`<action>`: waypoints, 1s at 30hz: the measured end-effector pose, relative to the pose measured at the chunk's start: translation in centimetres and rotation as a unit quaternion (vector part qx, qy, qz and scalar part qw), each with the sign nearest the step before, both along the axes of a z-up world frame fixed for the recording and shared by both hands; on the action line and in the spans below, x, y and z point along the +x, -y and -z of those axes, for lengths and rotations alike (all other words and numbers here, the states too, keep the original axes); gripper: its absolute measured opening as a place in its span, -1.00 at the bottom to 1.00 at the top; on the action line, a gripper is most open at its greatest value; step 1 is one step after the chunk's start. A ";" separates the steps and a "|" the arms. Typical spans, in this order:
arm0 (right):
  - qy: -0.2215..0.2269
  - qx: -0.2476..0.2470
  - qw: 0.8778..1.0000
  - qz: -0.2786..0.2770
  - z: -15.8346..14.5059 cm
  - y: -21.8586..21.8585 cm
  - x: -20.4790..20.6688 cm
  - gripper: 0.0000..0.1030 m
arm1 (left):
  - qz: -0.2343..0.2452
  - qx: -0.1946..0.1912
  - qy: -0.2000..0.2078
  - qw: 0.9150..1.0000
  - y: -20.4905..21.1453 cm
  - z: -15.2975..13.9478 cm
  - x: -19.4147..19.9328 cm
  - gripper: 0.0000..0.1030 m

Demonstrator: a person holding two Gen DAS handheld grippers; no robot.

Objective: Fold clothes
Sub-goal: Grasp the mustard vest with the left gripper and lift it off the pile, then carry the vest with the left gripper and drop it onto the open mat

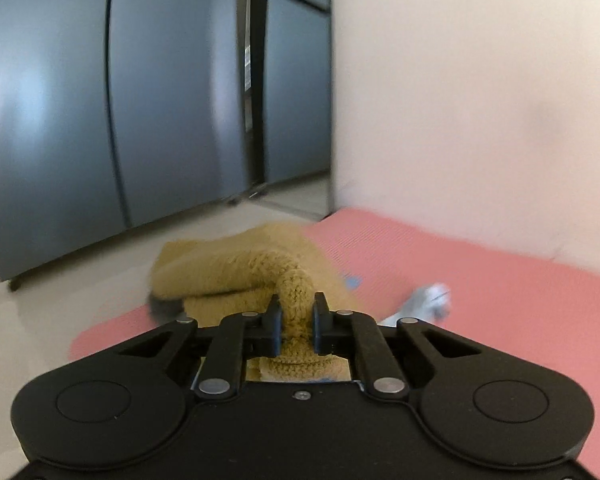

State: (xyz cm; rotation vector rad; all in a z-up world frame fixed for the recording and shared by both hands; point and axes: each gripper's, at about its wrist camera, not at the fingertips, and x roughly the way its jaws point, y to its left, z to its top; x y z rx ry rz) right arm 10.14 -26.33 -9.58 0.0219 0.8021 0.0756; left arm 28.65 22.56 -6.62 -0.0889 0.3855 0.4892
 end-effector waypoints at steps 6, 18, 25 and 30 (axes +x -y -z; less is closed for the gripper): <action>0.031 0.015 0.999 0.012 -1.8 0.6 -0.6 1.00 | 0.102 0.001 0.040 0.994 7.4 -5.4 -2.4 -0.79; 0.106 0.050 0.992 0.057 -5.8 5.5 -4.7 1.00 | 0.325 -0.027 0.063 0.943 25.2 -9.4 -8.4 -0.79; 0.139 0.047 0.985 0.094 -7.5 9.3 -7.5 1.00 | 0.472 -0.053 0.050 0.878 37.1 -8.5 -11.9 -0.77; 0.145 0.027 0.981 0.128 -7.9 11.8 -8.9 1.00 | 0.532 -0.028 -0.018 0.846 44.1 -3.6 -11.3 -0.73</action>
